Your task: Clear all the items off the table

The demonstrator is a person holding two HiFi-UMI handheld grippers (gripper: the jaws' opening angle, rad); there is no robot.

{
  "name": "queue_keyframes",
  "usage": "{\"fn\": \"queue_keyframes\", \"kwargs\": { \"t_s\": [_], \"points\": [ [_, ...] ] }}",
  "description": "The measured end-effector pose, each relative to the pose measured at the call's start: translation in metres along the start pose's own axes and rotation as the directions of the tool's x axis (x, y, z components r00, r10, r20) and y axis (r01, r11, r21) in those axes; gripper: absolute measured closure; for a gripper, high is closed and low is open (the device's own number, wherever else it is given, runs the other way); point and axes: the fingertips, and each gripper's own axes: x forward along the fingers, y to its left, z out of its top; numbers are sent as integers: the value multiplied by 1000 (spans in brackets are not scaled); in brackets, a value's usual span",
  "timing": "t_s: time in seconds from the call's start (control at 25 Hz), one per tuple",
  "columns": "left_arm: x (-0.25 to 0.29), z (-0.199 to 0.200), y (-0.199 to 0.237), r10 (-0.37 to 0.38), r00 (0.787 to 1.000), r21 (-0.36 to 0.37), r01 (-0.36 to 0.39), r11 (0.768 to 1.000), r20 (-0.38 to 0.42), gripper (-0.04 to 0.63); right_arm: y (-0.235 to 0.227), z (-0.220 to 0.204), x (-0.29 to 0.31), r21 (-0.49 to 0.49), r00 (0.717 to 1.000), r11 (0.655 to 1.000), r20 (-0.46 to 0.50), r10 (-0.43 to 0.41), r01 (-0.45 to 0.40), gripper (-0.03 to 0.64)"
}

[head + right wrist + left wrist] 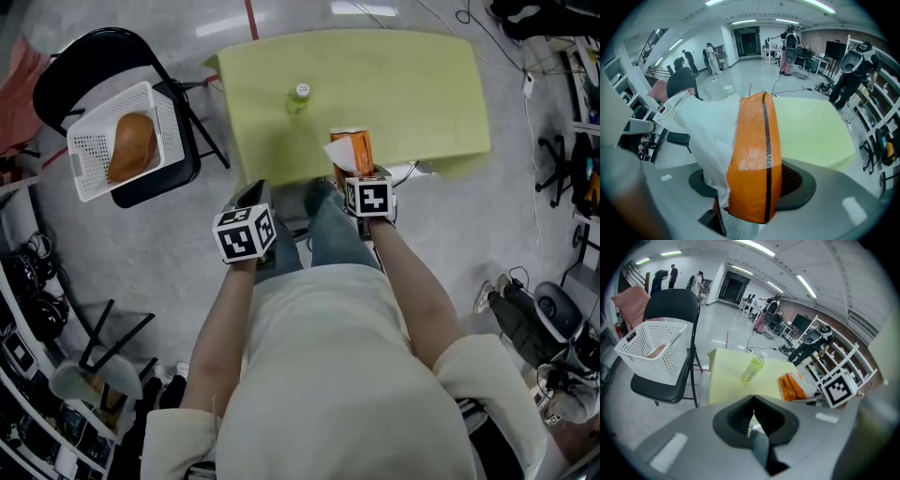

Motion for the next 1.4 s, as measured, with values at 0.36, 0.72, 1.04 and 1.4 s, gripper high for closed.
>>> {"fn": "queue_keyframes", "kwargs": {
  "t_s": [0.36, 0.72, 1.04, 1.4],
  "points": [
    [-32, 15, 30, 24, 997, -31, -22, 999, 68, 586, 31, 5, -24, -29, 1000, 1000, 23, 8, -7, 318],
    [-63, 25, 65, 51, 992, -73, -42, 996, 117, 586, 78, 16, -34, -123, 999, 992, 33, 36, -31, 318],
    [-90, 30, 111, 83, 985, -102, -68, 992, 152, 586, 134, 32, -34, -204, 997, 978, 44, 65, -54, 319],
    [-119, 32, 158, 115, 976, -131, -92, 987, 185, 586, 192, 42, -29, -284, 994, 955, 36, 99, -85, 319]
  ]
}}
